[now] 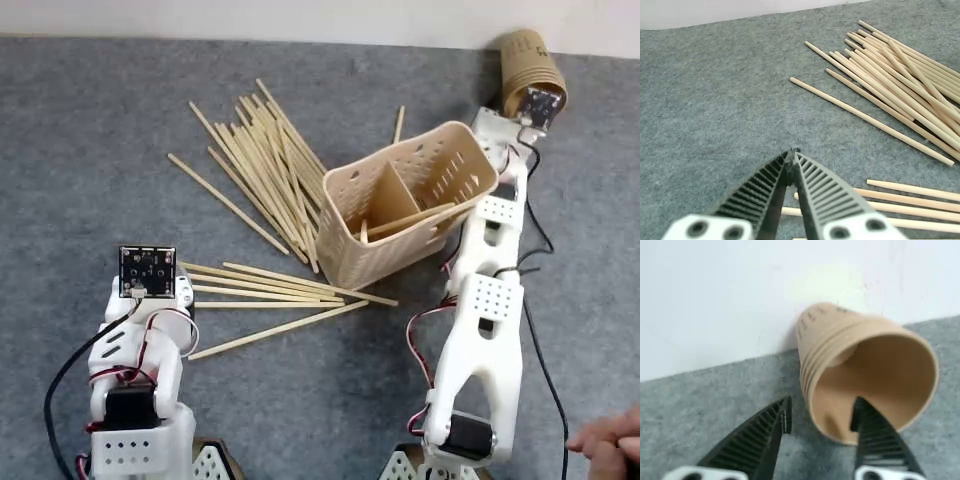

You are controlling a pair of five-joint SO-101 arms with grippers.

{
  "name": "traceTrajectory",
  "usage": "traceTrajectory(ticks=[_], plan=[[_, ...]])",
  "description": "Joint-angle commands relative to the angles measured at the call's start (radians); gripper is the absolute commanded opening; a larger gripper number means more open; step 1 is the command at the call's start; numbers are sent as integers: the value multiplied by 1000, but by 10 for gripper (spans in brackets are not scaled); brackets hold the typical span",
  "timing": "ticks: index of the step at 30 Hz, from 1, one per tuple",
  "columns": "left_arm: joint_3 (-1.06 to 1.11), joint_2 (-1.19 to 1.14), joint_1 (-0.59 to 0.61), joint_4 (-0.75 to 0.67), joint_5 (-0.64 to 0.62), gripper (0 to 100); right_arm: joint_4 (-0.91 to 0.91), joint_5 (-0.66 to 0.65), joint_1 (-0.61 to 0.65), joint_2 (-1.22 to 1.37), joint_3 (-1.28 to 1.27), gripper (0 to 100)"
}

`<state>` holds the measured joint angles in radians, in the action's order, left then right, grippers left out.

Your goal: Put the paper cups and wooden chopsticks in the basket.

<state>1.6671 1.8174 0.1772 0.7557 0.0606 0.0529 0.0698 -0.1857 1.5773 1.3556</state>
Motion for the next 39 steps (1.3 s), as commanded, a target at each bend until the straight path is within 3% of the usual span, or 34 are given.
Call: traceTrajectory(ticks=[1,6,24,26,31,39], plan=[[-2,12,-18,-15,11,11,-67,-21,15,-21,5,96],[-2,12,-18,-15,11,11,-113,-21,13,-13,5,7],[-1,12,-19,-20,11,11,-94,-14,-99,-12,22,7],[-1,12,-19,-20,11,11,-2,-9,-108,-12,85,7],[-1,12,-19,-20,11,11,449,100,-139,-2,429,7],[-1,12,-19,-20,11,11,564,97,-162,-38,414,7]])
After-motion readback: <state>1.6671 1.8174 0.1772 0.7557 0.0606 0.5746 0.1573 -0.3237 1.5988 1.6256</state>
